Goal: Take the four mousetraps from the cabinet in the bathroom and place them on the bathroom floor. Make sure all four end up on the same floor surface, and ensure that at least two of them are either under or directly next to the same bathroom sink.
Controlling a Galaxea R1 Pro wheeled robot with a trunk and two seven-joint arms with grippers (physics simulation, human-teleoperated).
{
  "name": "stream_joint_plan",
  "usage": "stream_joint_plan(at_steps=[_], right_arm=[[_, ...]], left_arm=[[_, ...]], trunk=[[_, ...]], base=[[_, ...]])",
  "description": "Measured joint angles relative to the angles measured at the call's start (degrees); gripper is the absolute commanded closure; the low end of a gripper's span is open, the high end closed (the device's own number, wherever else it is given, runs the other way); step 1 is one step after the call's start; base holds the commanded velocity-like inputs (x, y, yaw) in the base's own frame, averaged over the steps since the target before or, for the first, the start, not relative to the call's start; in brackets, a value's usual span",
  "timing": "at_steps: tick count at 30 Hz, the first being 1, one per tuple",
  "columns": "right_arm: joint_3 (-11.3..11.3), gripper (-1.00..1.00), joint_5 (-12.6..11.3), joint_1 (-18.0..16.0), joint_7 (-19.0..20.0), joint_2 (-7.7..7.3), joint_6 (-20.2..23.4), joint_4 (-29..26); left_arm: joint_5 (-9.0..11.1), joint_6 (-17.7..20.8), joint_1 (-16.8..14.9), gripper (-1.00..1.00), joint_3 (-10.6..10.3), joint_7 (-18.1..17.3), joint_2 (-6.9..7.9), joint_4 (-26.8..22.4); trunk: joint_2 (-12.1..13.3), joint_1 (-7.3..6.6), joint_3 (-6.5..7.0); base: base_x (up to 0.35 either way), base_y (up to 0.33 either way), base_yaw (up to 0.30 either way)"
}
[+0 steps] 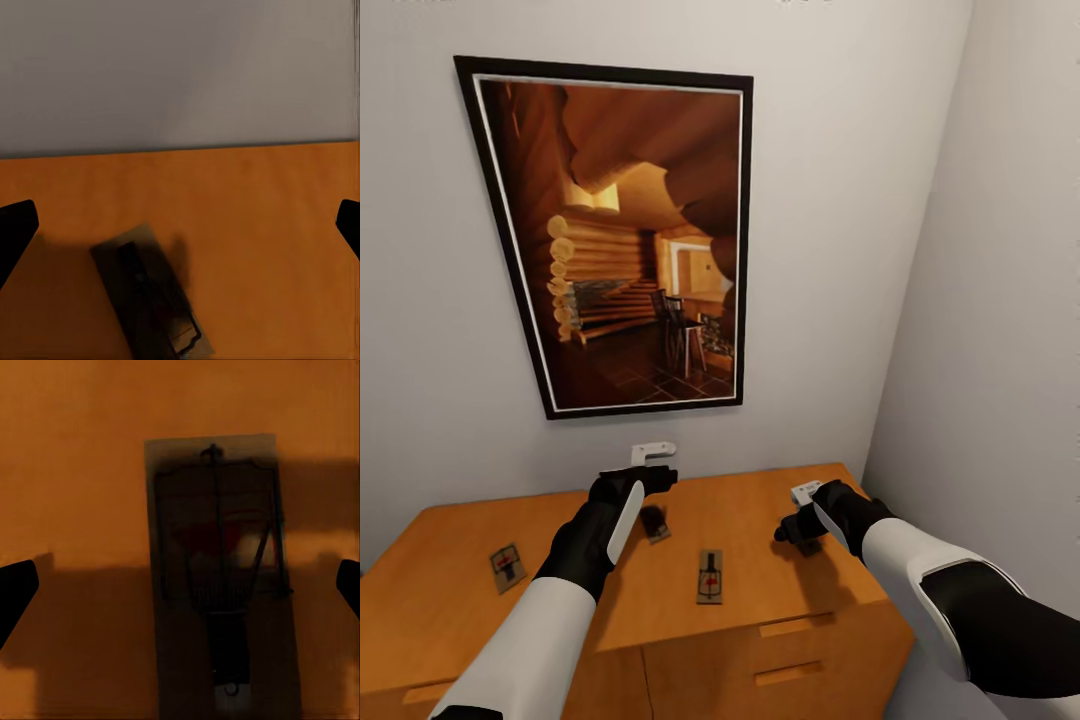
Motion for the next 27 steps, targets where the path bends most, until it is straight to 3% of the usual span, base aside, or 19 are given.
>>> stream_joint_plan(at_steps=[27], right_arm=[[0.0, -1.00, 0.0, 0.0, 0.1, 0.00, 0.0, 0.0]], left_arm=[[0.0, 0.1, 0.0, -1.00, 0.0, -0.1, 0.00, 0.0]], trunk=[[0.0, -0.01, 0.00]], base=[[-0.010, -0.012, 0.000]])
